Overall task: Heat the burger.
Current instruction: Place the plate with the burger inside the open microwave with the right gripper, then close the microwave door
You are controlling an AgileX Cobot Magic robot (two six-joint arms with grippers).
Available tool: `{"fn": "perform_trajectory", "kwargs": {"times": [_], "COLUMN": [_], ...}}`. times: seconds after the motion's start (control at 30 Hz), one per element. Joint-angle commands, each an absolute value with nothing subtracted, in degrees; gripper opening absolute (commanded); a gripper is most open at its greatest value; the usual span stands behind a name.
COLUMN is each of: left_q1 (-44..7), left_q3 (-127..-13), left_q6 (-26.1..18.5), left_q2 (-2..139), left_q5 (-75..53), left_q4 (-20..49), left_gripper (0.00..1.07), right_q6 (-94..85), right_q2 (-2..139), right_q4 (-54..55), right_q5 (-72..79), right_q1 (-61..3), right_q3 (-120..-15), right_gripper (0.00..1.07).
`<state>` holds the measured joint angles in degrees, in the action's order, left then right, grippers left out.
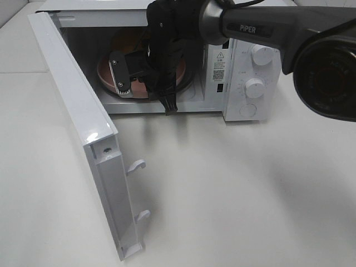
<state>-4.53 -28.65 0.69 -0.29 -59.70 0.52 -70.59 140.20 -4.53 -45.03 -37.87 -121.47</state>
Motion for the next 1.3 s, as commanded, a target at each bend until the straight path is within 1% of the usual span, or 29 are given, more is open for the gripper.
{"fn": "perform_trajectory", "kwargs": {"times": [0.03, 0.87, 0.93, 0.97, 1.0, 1.03, 1.07, 1.1, 1.13, 1.17, 1.2, 1.23, 1.27, 1.3], "left_q1": [-4.41, -4.41, -4.41, -4.41, -4.41, -4.41, -4.41, -4.41, -4.41, -4.41, -4.41, -4.41, -4.41, -4.41], "left_q3": [-28.53, -28.53, -28.53, -28.53, -28.53, -28.53, -28.53, -28.53, -28.53, -28.53, -28.53, -28.53, -28.53, -28.53], "left_q6": [0.74, 0.74, 0.74, 0.74, 0.74, 0.74, 0.74, 0.74, 0.74, 0.74, 0.74, 0.74, 0.74, 0.74], "left_q2": [-1.2, -1.2, -1.2, -1.2, -1.2, -1.2, -1.2, -1.2, -1.2, -1.2, -1.2, -1.2, -1.2, -1.2], "left_q5": [-59.24, -59.24, -59.24, -59.24, -59.24, -59.24, -59.24, -59.24, -59.24, -59.24, -59.24, -59.24, -59.24, -59.24], "left_q4": [0.97, 0.97, 0.97, 0.97, 0.97, 0.97, 0.97, 0.97, 0.97, 0.97, 0.97, 0.97, 0.97, 0.97], "left_gripper": [1.0, 1.0, 1.0, 1.0, 1.0, 1.0, 1.0, 1.0, 1.0, 1.0, 1.0, 1.0, 1.0, 1.0], "right_q6": [-71.73, -69.9, -69.1, -69.1, -68.93, -68.93, -68.93, -68.93, -68.93, -68.93, -68.93, -68.35, -67.9, -67.9], "right_q2": [139.63, 140.2, 140.2, 140.2, 140.2, 140.2, 140.2, 140.2, 140.2, 140.2, 140.2, 140.2, 140.2, 140.2], "right_q4": [-4.76, -4.81, -4.81, -4.81, -4.87, -4.87, -4.87, -4.93, -4.93, -4.87, -4.87, -4.76, -4.64, -4.64], "right_q5": [-40.74, -40.34, -40.34, -40.34, -40.45, -40.45, -40.91, -41.2, -41.2, -42.06, -42.06, -42.86, -43.09, -43.09], "right_q1": [-37.93, -37.82, -37.82, -37.82, -37.82, -37.82, -37.82, -37.82, -37.82, -37.82, -37.82, -37.82, -37.82, -37.82], "right_q3": [-123.13, -123.13, -123.13, -123.13, -123.13, -123.13, -123.13, -123.13, -123.13, -123.13, -123.13, -123.13, -123.13, -123.13], "right_gripper": [0.0, 0.01, 0.09, 0.09, 0.16, 0.16, 0.25, 0.28, 0.28, 0.37, 0.37, 0.45, 0.49, 0.49]}}
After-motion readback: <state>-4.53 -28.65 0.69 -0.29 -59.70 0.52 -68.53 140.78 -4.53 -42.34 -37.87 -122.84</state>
